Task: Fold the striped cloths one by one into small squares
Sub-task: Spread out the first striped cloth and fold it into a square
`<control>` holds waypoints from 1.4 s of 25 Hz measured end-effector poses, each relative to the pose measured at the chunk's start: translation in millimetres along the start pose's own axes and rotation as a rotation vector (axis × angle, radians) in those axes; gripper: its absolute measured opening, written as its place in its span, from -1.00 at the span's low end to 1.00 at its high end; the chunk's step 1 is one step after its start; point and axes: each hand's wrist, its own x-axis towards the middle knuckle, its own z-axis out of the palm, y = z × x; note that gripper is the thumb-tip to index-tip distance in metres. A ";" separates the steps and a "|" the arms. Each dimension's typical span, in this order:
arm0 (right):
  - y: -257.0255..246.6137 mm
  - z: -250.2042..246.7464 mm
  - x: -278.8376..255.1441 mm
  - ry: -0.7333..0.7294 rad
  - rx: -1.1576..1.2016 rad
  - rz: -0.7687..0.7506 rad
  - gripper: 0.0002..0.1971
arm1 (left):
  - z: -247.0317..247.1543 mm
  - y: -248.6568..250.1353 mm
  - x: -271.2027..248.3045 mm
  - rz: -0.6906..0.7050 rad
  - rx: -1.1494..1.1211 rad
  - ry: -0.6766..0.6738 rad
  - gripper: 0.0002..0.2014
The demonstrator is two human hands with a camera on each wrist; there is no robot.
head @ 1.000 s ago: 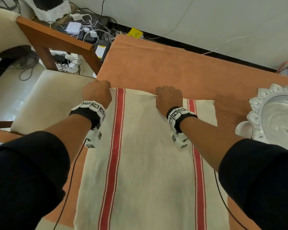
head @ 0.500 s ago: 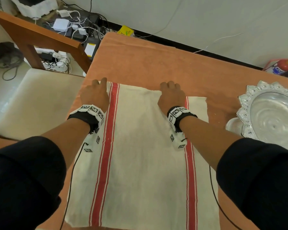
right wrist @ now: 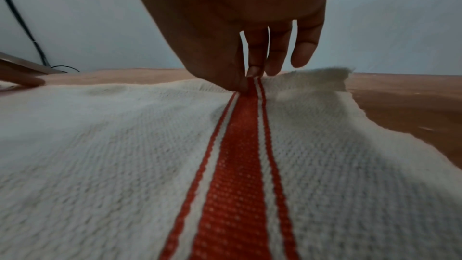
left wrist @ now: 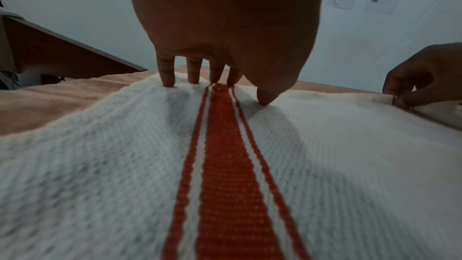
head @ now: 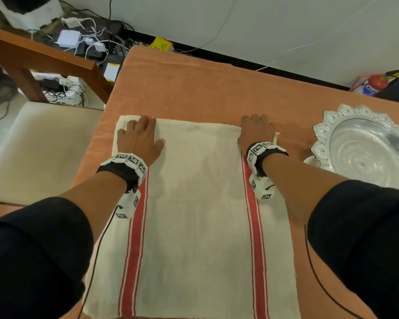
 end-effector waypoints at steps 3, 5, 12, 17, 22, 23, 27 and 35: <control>7.0 -2.0 -0.2 -0.008 0.018 0.062 -0.73 | 9.8 -3.6 -2.1 0.000 0.008 -0.020 -0.27; 3.9 0.4 -3.8 0.026 0.034 0.063 -0.64 | 10.7 -1.3 -4.5 -0.014 -0.019 -0.018 -0.26; -88.0 27.7 -70.4 0.077 0.327 -0.326 -0.39 | 16.2 68.9 -40.0 0.145 -0.087 0.008 -0.26; -59.6 62.5 -84.4 0.018 0.321 -0.275 -0.30 | 41.0 52.6 -60.1 0.100 -0.090 -0.026 -0.20; 4.4 82.0 -80.8 0.017 0.293 -0.072 -0.25 | 47.1 -0.9 -62.1 0.034 -0.072 0.010 -0.14; 10.7 83.0 -81.1 0.005 0.293 -0.061 -0.24 | 47.1 -7.7 -61.4 0.031 -0.062 -0.003 -0.13; 0.6 71.7 -86.8 -0.033 0.323 -0.050 -0.25 | 41.4 4.0 -67.9 0.006 -0.103 -0.031 -0.13; -82.1 55.1 -214.6 -0.113 0.340 -0.377 -0.29 | 47.8 88.6 -193.7 0.214 -0.088 -0.066 -0.32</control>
